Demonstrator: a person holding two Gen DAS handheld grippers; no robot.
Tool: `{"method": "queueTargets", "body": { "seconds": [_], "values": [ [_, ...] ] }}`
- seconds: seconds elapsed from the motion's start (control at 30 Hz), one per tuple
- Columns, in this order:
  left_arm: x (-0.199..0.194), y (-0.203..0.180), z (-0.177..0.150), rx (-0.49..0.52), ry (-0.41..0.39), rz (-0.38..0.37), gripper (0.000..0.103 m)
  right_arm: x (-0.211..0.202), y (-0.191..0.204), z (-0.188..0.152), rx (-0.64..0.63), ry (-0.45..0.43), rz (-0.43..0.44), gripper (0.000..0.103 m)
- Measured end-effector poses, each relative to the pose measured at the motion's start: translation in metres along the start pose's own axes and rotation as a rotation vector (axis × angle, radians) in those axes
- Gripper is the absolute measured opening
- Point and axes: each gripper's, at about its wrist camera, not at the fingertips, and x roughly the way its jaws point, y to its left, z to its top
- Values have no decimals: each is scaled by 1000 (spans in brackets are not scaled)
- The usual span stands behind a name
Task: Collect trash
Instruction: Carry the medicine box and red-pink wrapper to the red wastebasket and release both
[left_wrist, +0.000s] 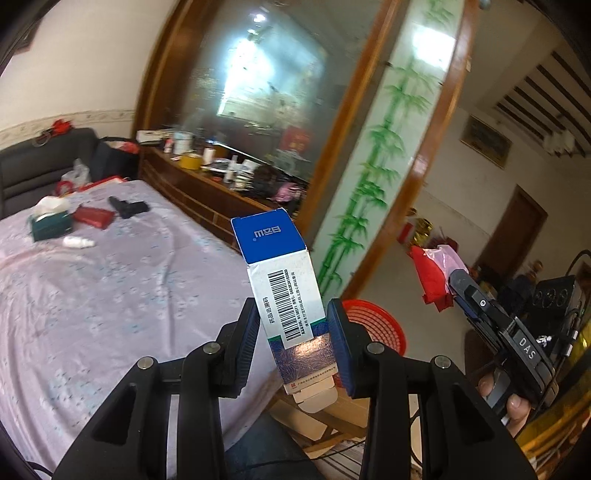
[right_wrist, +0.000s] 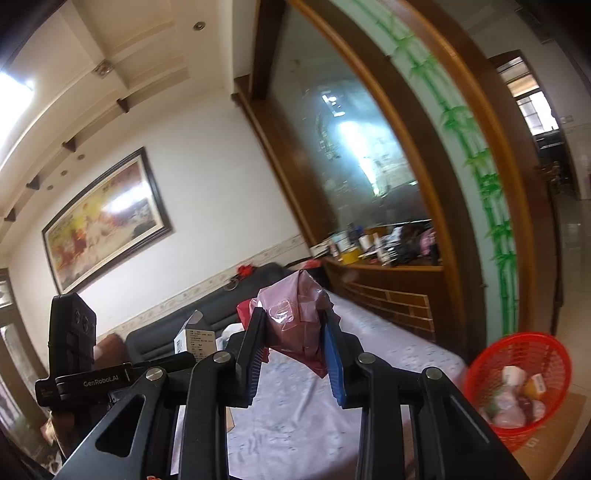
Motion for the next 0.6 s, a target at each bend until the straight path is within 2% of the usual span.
{"method": "queueTargets", "body": {
  "seconds": [0.33, 0.6],
  "values": [
    [36, -42, 16, 70, 15, -74, 36, -33, -53, 13, 37, -28, -128, 32],
    [85, -77, 14, 131, 82, -144, 36, -55, -79, 19, 42, -51, -226, 32]
  ]
}}
